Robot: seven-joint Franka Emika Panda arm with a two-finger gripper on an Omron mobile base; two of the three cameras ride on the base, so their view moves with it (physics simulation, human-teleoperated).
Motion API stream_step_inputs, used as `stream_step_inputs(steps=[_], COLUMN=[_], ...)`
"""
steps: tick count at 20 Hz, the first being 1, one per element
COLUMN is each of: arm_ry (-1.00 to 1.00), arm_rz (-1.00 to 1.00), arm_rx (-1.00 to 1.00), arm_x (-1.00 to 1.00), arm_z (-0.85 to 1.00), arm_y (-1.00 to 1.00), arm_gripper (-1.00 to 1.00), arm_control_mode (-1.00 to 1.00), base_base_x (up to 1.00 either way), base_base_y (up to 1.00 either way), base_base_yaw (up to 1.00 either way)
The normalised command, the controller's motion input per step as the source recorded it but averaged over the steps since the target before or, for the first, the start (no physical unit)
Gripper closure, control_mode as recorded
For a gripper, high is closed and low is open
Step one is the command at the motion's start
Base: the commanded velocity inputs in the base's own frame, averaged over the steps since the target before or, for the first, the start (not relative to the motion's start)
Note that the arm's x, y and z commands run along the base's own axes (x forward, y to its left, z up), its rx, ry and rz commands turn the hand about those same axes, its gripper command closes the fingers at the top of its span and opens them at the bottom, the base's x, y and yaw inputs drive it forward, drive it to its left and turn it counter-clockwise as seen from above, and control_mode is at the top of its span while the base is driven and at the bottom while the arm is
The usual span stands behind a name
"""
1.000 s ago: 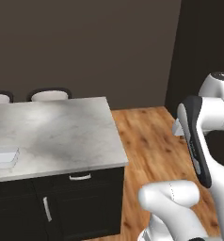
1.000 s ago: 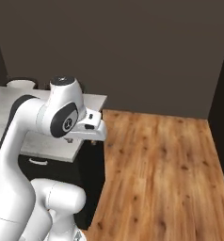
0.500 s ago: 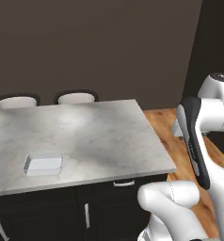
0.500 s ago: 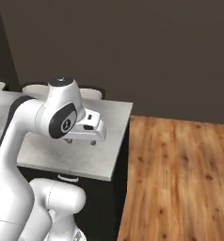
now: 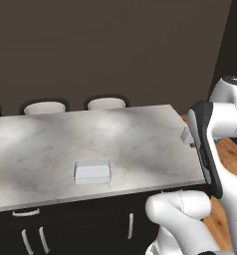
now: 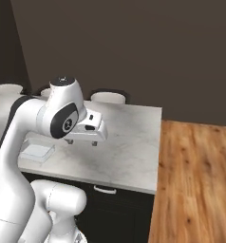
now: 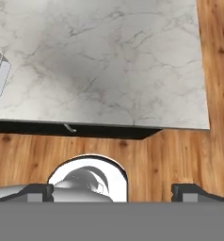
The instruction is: Pick the cup and tupperware and place them in the sink. Then turn on the water.
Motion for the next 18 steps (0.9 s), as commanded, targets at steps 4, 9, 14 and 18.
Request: stream_step_inputs(steps=[4, 9, 14, 18], arm_ry=[0.0, 0.0, 0.0, 0.0], arm_rz=[0.0, 0.0, 0.0, 0.0], arm_rx=[0.0, 0.0, 0.0, 0.0], arm_x=[0.0, 0.0, 0.0, 0.0], arm_z=[0.0, 0.0, 0.0, 0.0], arm_y=[0.0, 0.0, 0.0, 0.0], arm_gripper=[-1.0, -1.0, -1.0, -1.0], arm_control_mode=[1.0, 1.0, 1.0, 1.0], base_base_x=[0.08, 0.15, 0.31, 0.35], base_base_y=[0.68, 0.66, 0.27, 0.16], base_base_yaw=[0.0, 0.0, 0.0, 0.0])
